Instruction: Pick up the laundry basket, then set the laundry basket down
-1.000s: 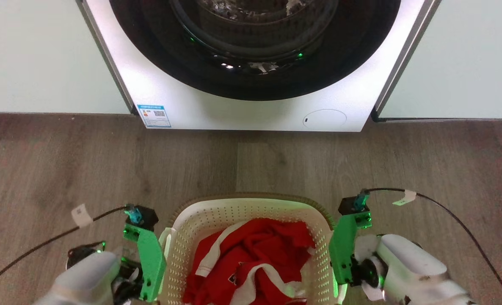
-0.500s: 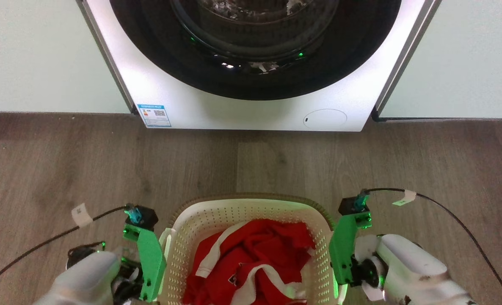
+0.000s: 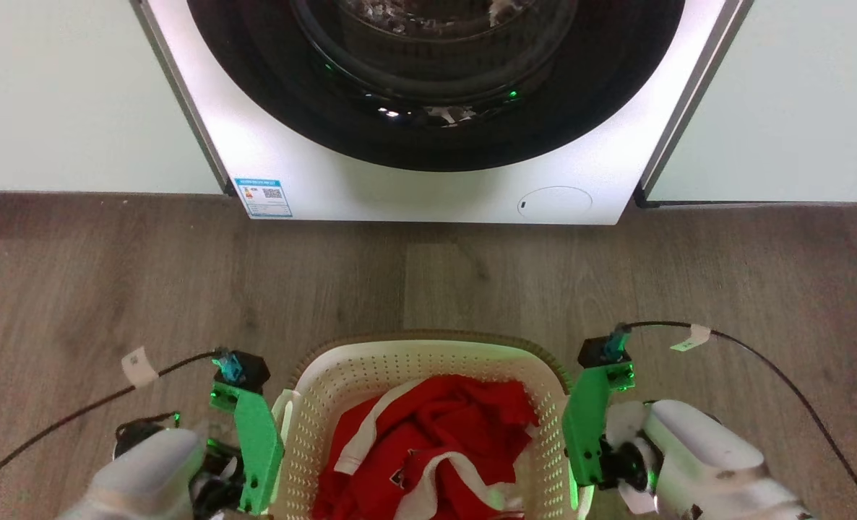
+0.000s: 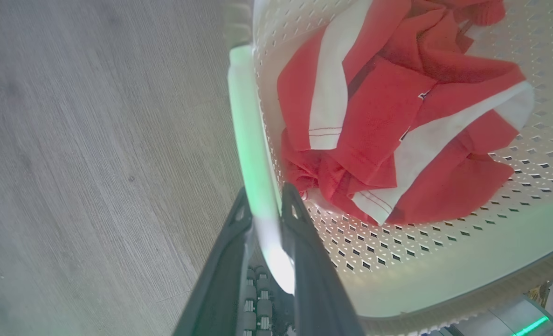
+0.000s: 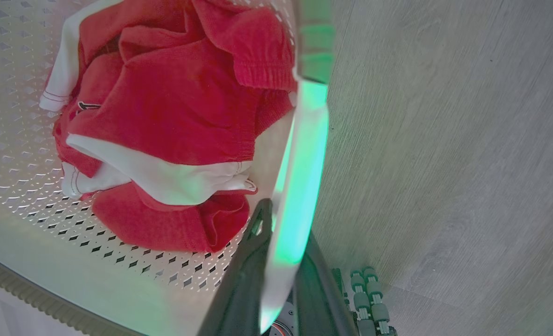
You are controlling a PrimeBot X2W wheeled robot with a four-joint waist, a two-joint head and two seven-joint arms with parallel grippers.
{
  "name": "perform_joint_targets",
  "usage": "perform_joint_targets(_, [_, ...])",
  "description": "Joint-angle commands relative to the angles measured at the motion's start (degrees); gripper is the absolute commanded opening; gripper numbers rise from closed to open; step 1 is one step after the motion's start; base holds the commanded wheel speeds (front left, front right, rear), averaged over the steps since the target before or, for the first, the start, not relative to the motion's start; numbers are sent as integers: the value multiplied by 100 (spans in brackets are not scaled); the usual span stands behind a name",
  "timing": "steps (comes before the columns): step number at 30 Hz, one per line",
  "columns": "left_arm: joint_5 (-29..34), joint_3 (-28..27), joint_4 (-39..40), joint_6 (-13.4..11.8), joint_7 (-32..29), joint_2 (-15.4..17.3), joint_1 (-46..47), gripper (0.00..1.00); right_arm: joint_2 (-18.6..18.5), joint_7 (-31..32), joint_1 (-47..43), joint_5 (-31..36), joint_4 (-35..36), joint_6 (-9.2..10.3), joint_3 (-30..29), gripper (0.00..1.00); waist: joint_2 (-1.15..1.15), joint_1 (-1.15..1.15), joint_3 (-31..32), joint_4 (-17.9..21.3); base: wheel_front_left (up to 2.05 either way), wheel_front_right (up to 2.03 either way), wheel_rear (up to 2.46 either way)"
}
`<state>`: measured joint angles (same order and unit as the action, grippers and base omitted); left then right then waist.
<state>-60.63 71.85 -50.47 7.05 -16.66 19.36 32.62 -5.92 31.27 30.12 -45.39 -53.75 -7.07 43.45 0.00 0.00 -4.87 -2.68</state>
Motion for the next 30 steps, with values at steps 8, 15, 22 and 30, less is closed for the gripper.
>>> perform_joint_targets(8, [36,-10,74,44,-1,229,235,0,-21,-5,142,-17,253,-42,68,0,0,0,6,-11,0,0,0])
perform_joint_targets(15, [18,0,68,44,0,226,251,0,-24,-2,149,-20,258,-42,67,0,0,0,-18,-23,0,0,0])
perform_joint_targets(22, [4,11,68,44,13,219,261,0,-33,2,160,-6,254,-42,60,0,0,0,-72,-31,0,0,0])
perform_joint_targets(30, [14,14,67,44,52,216,338,0,-29,-36,222,39,270,-42,24,0,0,0,-283,-21,0,0,0])
